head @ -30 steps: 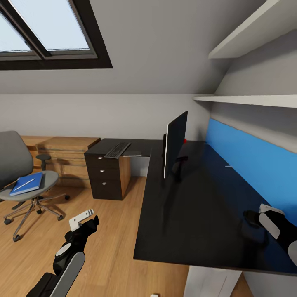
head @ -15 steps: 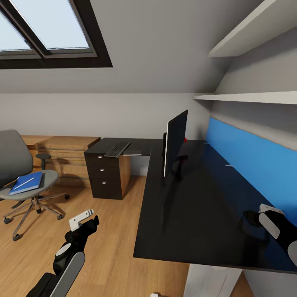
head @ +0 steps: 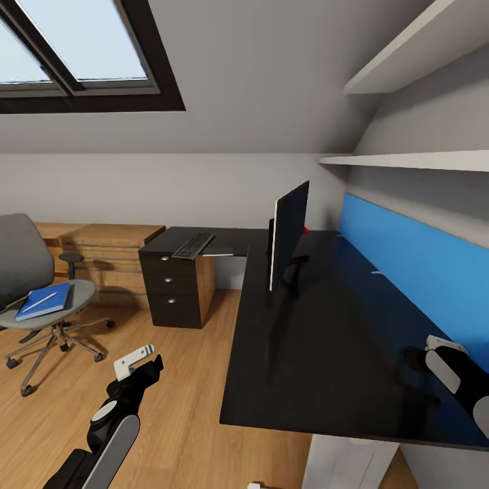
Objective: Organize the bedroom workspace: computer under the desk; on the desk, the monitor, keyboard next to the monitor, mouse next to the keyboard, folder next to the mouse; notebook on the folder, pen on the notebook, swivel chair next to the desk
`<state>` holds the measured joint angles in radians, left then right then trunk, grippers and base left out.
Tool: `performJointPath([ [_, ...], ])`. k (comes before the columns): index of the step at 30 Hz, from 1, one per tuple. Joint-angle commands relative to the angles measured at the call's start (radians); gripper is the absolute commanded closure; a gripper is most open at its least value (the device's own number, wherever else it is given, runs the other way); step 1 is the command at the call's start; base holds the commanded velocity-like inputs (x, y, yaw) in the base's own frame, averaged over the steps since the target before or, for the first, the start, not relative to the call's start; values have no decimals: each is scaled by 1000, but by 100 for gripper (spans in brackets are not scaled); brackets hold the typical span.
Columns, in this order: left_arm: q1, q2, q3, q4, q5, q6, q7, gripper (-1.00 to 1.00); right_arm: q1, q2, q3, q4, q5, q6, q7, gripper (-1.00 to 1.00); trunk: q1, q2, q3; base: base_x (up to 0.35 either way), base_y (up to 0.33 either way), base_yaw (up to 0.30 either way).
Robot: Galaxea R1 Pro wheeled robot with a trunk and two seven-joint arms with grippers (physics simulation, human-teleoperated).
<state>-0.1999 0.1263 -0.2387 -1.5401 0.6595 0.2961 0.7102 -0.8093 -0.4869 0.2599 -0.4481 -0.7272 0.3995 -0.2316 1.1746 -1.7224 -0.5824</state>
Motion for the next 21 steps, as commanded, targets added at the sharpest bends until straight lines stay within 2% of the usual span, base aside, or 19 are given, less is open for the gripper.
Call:
performJointPath([
  [1,-1,1,-2,-2,5,3,8,-100,-1,-1,8,-2,-12,2,-9,100,0,-1,-1,0,0,0],
  [15,-1,1,-4,0,5,3,8,-100,-1,6,9,-10,-12,-2,-9,100,0,-1,-1,0,0,0],
  [19,-1,1,-3,3,5,3,8,-100,-1,6,13,-126,-13,1,-13,100,0,-1,-1,0,0,0],
  [21,-1,1,-3,3,5,3,8,-100,-1,6,14,-137,-13,2,-13,100,0,-1,-1,0,0,0],
])
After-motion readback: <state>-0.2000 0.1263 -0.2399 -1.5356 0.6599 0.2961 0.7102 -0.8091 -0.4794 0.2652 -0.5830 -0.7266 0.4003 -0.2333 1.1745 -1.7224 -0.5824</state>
